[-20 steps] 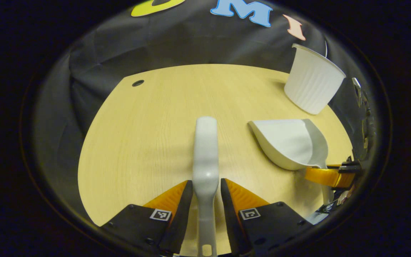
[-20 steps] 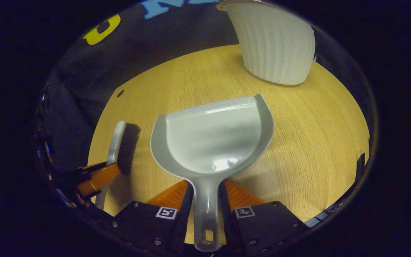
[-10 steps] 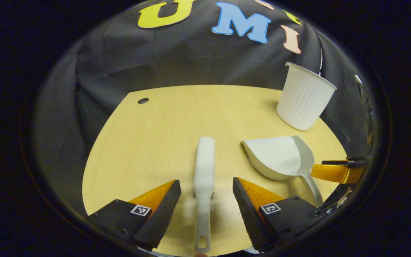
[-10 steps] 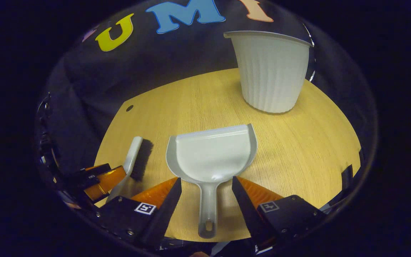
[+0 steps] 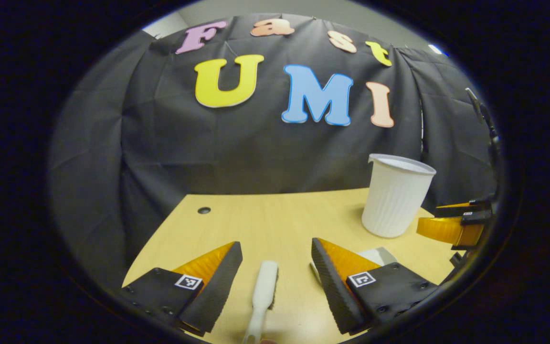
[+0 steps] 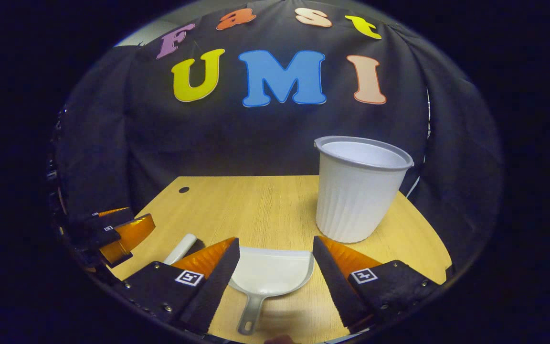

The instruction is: Pick up the small broom and dustpan from the desktop, sweep the trash into the dustpan with the broom, and then empty the trash into the garbage bin.

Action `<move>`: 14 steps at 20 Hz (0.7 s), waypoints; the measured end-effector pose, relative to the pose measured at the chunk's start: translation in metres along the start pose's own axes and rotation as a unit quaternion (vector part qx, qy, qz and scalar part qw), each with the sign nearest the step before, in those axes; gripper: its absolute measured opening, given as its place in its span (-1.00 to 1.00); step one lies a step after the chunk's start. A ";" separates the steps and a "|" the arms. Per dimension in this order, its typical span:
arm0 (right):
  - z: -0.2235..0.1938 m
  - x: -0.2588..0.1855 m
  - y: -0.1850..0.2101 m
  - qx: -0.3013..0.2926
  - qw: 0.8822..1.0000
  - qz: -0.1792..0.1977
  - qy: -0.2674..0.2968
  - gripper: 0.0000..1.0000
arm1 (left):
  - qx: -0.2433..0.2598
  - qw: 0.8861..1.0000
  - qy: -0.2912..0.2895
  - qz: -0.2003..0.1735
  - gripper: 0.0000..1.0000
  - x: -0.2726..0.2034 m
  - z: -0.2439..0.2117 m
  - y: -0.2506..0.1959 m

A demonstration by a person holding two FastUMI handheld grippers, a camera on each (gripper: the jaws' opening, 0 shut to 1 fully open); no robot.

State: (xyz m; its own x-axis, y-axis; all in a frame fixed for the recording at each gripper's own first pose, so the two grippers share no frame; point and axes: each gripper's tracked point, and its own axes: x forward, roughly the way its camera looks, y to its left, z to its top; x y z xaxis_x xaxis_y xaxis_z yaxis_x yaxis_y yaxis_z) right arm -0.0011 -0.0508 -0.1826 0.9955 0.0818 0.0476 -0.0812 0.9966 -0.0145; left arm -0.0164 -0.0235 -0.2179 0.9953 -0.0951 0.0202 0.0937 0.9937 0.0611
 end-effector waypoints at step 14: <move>0.048 -0.058 -0.050 -0.053 0.987 0.012 -0.152 0.92 | -0.024 0.991 -0.116 0.059 0.90 -0.050 0.065 -0.056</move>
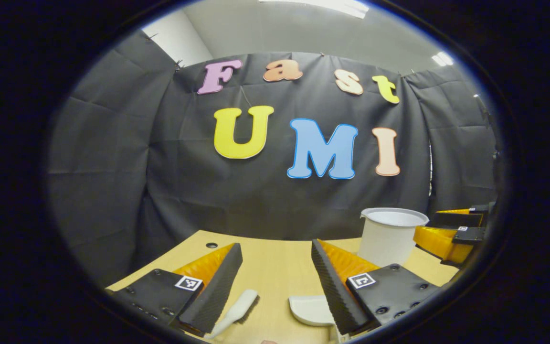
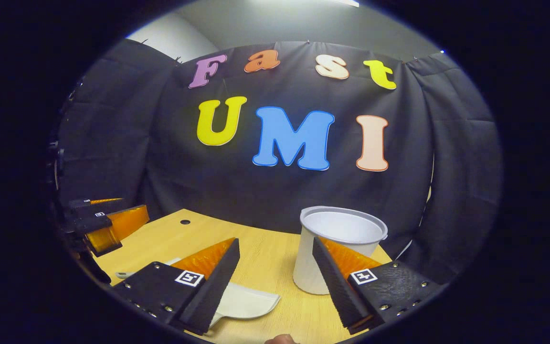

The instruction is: Pick up the small broom and dustpan from the desktop, sweep the trash into the dustpan with the broom, and then empty the trash into the garbage bin.

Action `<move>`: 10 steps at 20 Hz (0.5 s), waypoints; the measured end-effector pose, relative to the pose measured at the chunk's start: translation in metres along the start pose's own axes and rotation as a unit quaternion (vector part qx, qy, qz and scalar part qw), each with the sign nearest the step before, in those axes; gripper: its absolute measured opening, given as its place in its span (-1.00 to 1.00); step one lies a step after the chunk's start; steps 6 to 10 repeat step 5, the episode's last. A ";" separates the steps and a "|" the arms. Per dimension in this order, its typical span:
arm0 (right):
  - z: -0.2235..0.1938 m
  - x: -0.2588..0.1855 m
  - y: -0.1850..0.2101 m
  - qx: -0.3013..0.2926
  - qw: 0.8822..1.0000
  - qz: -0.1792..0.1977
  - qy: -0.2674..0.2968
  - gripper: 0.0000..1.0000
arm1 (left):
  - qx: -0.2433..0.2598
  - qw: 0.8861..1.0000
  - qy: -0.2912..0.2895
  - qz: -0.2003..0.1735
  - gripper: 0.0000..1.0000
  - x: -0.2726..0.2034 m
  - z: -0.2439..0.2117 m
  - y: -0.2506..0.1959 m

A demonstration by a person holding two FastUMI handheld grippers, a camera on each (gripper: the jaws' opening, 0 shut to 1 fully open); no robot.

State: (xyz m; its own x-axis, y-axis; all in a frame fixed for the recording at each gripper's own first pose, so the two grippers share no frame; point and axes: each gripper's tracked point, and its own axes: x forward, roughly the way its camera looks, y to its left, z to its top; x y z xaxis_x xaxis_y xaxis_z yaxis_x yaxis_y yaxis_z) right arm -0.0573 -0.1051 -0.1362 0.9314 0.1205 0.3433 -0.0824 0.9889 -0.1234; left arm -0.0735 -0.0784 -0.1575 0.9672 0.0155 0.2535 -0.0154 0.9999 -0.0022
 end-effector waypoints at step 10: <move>0.008 -0.038 -0.058 0.038 0.998 -0.040 -0.031 0.89 | 0.039 0.998 -0.040 -0.008 0.90 -0.012 0.028 -0.042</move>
